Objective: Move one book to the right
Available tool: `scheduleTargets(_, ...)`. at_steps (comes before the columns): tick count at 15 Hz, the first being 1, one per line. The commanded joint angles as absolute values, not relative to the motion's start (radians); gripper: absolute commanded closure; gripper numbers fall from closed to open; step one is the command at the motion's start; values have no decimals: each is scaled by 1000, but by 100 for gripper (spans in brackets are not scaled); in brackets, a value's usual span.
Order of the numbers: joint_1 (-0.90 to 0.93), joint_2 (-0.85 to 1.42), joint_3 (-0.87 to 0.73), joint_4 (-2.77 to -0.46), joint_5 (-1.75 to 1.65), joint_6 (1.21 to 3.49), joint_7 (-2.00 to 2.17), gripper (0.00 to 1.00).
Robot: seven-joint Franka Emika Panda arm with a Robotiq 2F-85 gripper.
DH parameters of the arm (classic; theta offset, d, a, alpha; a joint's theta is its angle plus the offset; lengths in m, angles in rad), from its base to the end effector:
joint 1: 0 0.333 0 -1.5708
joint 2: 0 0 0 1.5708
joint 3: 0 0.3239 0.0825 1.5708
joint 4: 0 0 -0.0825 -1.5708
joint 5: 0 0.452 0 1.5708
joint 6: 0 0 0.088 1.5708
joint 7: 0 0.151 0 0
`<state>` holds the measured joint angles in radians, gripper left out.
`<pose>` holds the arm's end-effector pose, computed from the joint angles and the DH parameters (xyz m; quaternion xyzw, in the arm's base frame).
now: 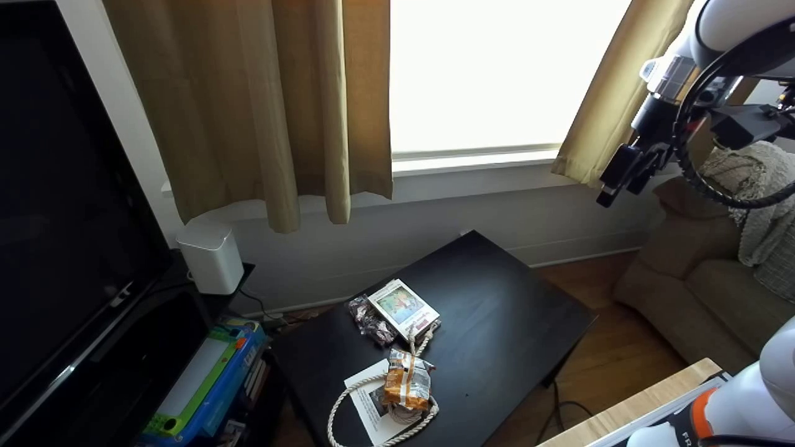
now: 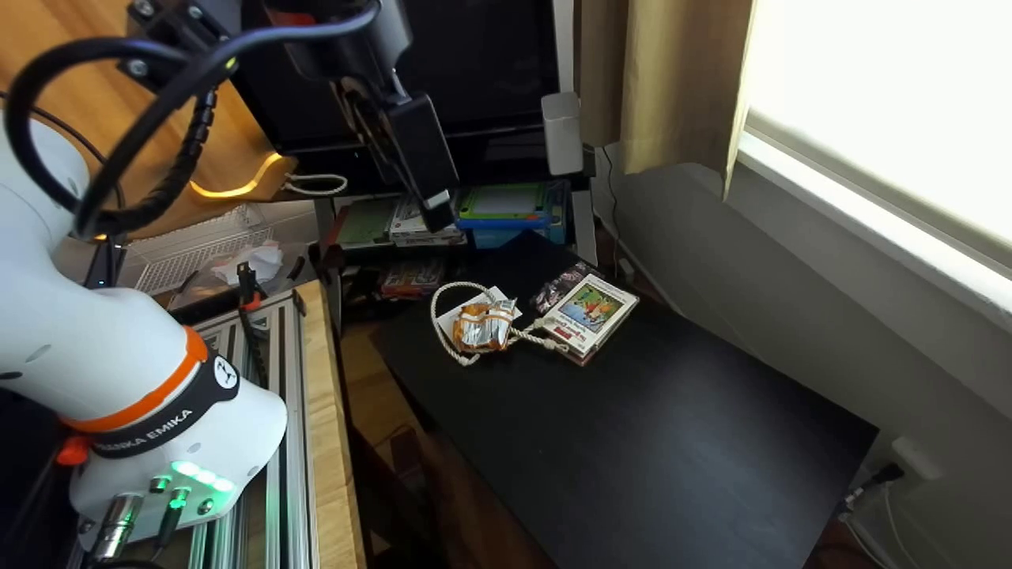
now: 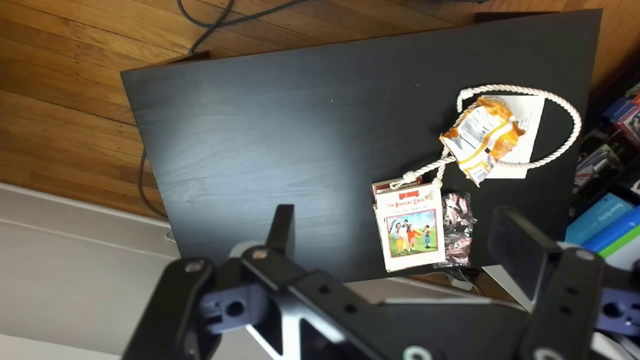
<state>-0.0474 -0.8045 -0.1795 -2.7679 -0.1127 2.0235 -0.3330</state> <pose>0.3623 -0.0793 0.3707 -0.9944 -0.1016 -0.0298 0.0059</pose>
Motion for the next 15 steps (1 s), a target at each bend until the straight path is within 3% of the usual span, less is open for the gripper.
scheduleTargets(1, -5, -657, -279, -2688, -54, 1995, -447, 0)
scheduleTargets(11, 335, -91, -624, -2343, 328, 1927, -952, 0)
scheduleTargets(14, 379, 91, -637, -2233, 517, 1817, -1108, 0)
scheduleTargets(15, 204, 153, -456, -2200, 571, 1764, -1148, 0)
